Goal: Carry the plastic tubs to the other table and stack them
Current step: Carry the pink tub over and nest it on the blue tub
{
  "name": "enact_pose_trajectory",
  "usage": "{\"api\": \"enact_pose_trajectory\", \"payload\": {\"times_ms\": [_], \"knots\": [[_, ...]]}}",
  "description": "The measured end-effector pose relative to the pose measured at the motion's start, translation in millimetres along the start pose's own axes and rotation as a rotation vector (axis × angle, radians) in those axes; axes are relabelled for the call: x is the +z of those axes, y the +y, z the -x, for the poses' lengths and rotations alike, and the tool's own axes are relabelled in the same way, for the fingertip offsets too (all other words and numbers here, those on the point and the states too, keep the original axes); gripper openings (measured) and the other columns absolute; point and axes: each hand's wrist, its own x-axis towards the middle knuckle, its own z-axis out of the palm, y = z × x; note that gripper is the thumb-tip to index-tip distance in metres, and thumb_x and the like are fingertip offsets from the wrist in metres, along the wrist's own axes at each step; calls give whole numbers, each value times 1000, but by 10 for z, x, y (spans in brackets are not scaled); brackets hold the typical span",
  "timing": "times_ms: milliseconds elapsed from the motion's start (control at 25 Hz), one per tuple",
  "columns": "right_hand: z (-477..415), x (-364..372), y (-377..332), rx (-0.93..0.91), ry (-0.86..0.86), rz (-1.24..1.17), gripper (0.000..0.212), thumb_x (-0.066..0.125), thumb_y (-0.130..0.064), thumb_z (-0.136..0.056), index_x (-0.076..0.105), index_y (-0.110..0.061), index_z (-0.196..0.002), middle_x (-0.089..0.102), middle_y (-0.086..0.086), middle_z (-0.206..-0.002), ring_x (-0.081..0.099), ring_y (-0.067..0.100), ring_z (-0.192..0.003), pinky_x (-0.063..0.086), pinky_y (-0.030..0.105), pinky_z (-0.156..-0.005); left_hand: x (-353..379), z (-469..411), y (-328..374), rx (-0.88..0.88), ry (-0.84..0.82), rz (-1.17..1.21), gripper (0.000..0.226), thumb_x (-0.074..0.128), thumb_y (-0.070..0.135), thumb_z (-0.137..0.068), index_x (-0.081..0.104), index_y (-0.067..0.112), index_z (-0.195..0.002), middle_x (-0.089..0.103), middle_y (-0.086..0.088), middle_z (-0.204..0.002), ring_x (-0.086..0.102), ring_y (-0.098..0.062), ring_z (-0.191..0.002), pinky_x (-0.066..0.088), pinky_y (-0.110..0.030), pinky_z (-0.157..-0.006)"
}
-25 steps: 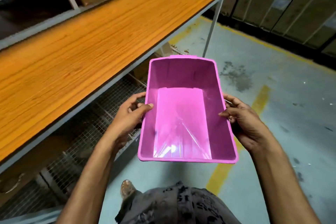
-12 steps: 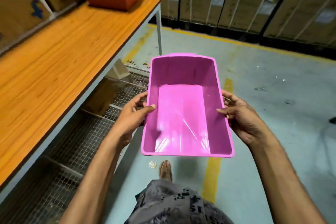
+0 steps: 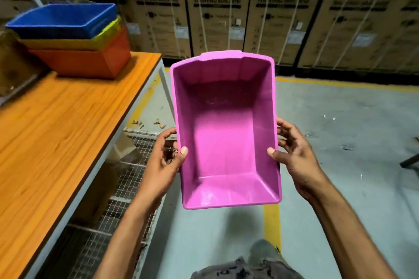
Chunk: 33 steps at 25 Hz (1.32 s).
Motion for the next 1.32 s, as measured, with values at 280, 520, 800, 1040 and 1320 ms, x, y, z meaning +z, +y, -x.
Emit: {"api": "enact_pose_trajectory", "payload": {"times_ms": [280,520,800,1040,1320], "knots": [[-2061,-338,-126,-32,-171,-25,74,60,22,-84,61,-34,-133,65,-2,-125,60,16,-107,57,24,-79,583,-1593,139,19,134,99,54,81,47,-80,60,49,-130,68,3,-128,67,-26,-118,59,-50,-95],[-3756,-414,-616,61,-416,-62,68,59,22,-82,66,-25,-130,71,8,-129,67,21,-106,58,33,-85,896,-2678,503,-10,389,220,43,76,22,-83,71,32,-124,71,-10,-119,74,-12,-91,60,-23,-65],[-5252,460,-1581,147,-782,-218,67,72,7,-65,68,-11,-130,67,23,-131,72,20,-80,61,26,-63,415,-3583,1242,50,640,213,27,65,13,-97,72,15,-122,76,-3,-113,72,-11,-87,60,-24,-66],[-5930,1749,-2225,69,-1021,-293,63,62,10,-73,64,-5,-134,73,19,-113,75,14,-69,63,24,-57,-470,-3943,1760,167,821,167,25,64,14,-96,73,21,-118,79,5,-96,71,-3,-68,55,-19,-50],[-6341,3257,-2712,-52,-1202,-282,62,52,25,-86,54,-1,-142,65,15,-121,71,4,-64,55,16,-49,-1422,-4180,2216,219,1078,70,37,56,0,-96,67,18,-126,72,13,-78,60,1,-55,45,-15,-45]]}}
